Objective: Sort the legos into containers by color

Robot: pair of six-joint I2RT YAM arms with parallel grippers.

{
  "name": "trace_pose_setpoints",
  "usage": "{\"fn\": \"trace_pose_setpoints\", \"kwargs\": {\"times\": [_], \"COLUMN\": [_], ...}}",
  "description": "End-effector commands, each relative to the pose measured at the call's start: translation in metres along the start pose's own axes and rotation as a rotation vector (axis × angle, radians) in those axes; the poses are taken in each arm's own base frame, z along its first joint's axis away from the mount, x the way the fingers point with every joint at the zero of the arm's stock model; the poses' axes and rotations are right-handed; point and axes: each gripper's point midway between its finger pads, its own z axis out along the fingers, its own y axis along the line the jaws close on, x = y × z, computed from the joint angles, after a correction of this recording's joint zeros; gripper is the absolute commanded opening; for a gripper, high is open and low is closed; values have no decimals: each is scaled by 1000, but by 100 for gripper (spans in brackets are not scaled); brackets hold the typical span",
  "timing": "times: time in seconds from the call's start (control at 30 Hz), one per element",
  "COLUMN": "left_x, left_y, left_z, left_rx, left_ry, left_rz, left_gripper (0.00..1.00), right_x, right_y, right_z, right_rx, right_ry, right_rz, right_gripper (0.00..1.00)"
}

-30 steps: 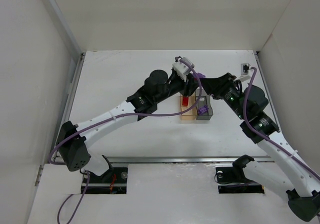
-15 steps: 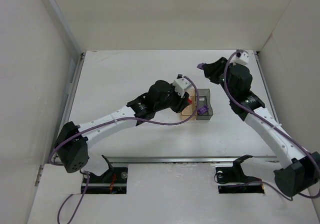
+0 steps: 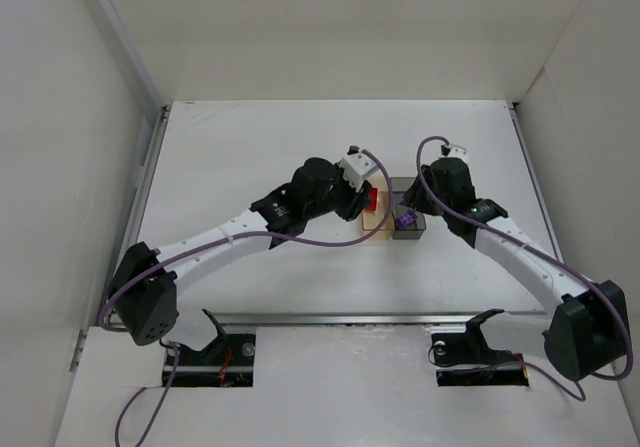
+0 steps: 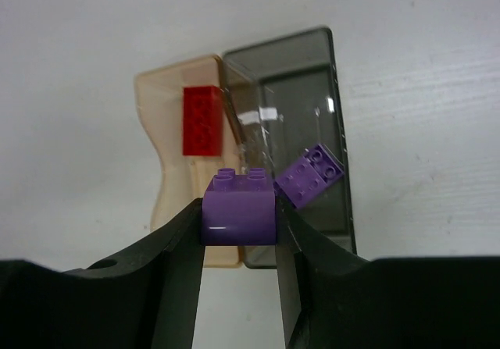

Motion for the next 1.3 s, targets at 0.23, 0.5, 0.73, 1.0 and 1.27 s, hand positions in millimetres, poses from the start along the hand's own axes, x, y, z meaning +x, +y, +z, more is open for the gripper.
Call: {"fn": "trace_pose_setpoints", "kwargs": {"times": [0.23,0.5,0.73,1.0,1.27], "left_x": [-13,1,27,40,27], "left_y": [6,9,22,24,32], "left_z": [22,51,86,106,91], "left_rx": [-2,-1,-30,2,-60], "left_ry": [-57,-23,16,65,85], "left_rz": [52,69,82,118,97], "left_gripper": [0,0,0,64,99], "right_x": [24,-9,-39,-51,-80], "right_y": [-11,1,12,11,-15], "right_z": [32,31,19,11,-2], "right_rx": [62,61,46,61,150], "right_ry": [93,37,-26,-57,-113], "right_rz": [-67,-132,-173,-202,-160], "right_gripper": [59,81,83,92,100]}}
